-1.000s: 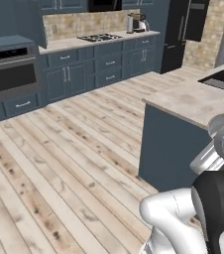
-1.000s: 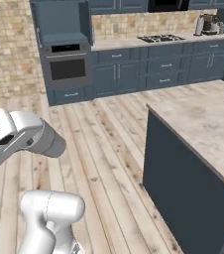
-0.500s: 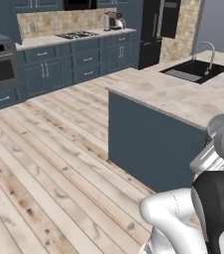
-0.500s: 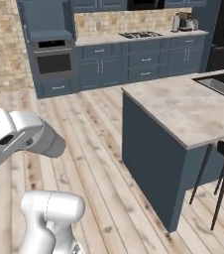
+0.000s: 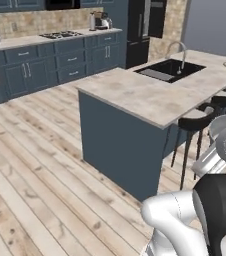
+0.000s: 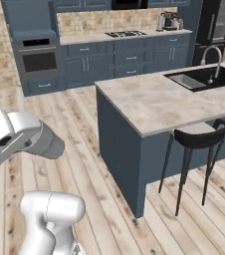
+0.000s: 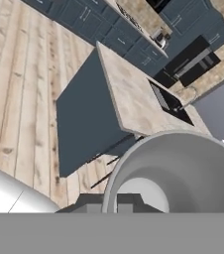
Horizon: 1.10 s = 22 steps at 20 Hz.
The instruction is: There is a bowl on the dining counter. Grab a lemon wedge from the fridge and place it in the bowl. Then get the liquor bottle and glass cup from the cabinet and place them next to the bowl.
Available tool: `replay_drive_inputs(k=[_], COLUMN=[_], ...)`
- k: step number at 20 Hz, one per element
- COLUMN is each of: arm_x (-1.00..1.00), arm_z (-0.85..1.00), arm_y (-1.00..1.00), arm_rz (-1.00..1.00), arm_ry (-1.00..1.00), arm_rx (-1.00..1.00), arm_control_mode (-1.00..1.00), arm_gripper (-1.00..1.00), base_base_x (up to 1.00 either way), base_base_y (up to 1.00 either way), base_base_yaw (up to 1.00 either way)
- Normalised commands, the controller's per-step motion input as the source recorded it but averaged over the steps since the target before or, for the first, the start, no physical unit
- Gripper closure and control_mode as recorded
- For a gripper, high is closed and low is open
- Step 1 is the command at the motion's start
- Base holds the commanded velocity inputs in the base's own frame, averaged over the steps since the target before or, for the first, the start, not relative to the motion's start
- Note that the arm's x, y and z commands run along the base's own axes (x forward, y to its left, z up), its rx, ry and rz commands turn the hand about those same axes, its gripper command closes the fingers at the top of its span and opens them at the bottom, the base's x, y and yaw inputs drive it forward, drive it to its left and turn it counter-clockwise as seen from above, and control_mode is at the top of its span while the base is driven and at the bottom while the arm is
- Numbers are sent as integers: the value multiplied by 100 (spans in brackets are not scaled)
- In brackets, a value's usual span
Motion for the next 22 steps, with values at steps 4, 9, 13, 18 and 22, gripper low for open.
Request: replay_drive_inputs(k=[4,9,13,18,22], arm_x=[0,0,0,0,0], arm_z=[0,0,0,0,0], arm_y=[0,0,0,0,0], arm_rz=[0,0,0,0,0], arm_ry=[0,0,0,0,0], arm_rx=[0,0,0,0,0], arm_control_mode=[100,100,100,100,100], arm_gripper=[100,100,100,100,100], base_base_x=[22,40,51,59,64], base_base_y=[-100,-100,-99,-98,-98], base_base_yaw=[0,0,3,6,8])
